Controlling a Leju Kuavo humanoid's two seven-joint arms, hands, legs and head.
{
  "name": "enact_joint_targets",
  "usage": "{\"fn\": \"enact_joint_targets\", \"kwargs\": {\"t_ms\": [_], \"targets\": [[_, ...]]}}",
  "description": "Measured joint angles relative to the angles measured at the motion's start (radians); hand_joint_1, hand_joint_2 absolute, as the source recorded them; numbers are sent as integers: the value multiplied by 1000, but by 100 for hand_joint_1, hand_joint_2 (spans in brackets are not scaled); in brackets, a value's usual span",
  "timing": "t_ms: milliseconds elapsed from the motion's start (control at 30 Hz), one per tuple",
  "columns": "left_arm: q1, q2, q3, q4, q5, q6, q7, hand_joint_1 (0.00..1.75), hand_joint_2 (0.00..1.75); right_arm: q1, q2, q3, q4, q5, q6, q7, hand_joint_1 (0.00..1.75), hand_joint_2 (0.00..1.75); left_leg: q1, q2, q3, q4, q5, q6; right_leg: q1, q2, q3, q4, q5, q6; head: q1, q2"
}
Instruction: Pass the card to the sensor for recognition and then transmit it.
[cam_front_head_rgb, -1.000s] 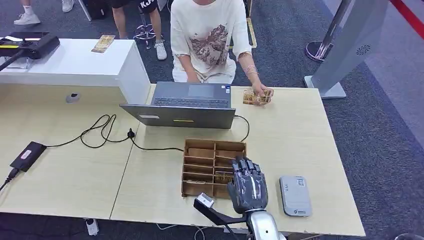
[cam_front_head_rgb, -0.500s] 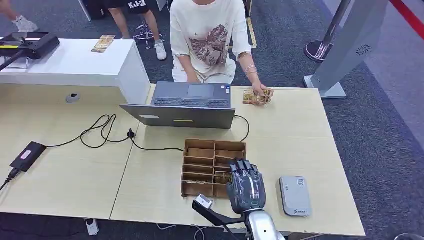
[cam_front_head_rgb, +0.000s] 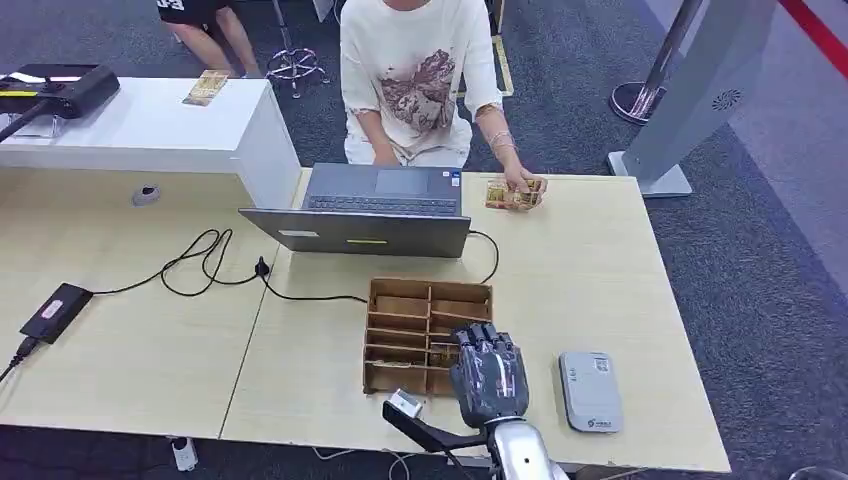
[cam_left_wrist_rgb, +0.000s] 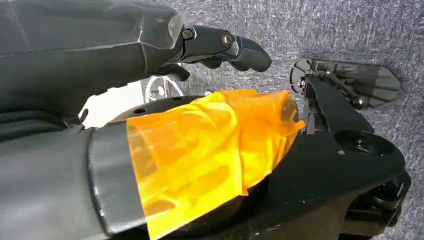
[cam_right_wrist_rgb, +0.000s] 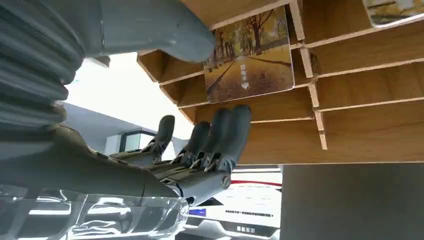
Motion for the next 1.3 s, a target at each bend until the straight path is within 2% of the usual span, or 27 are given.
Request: {"fn": "enact_joint_targets", "kwargs": {"t_ms": [667,833,900,933,1033,1133,1300], "targets": [[0,0,0,0,9,5,-2,0,0,-5,0,6,11,0,8,8,127,175,0,0,0,0,0,0,0,0,0,0,0,0,0,0],[0,0,0,0,10,5,-3,0,0,-5,-1,5,10,-6,8,9,140,175,0,0,0,0,0,0,0,0,0,0,0,0,0,0],[0,0,0,0,11,6,-7,0,0,-4,-2,5,9,-35,8,-5,148,175,0,0,1,0,0,0,0,0,0,0,0,0,0,0],[0,0,0,0,12,6,-9,0,0,-3,-3,4,7,-53,10,-15,147,175,0,0,1,0,0,0,0,0,0,0,0,0,0,0],[0,1,0,0,14,6,-10,0,0,2,-4,1,-11,-148,28,-57,168,175,0,0,1,0,0,0,0,0,0,0,0,0,0,0],[0,1,0,0,17,6,-11,0,0,20,-5,-6,-37,-238,44,-97,175,175,0,0,1,0,0,0,0,0,0,0,0,0,0,0],[0,1,0,0,21,8,-11,0,0,55,-11,-29,-100,-341,60,-143,175,175,0,0,0,0,0,0,0,0,0,0,0,0,0,0]]}}
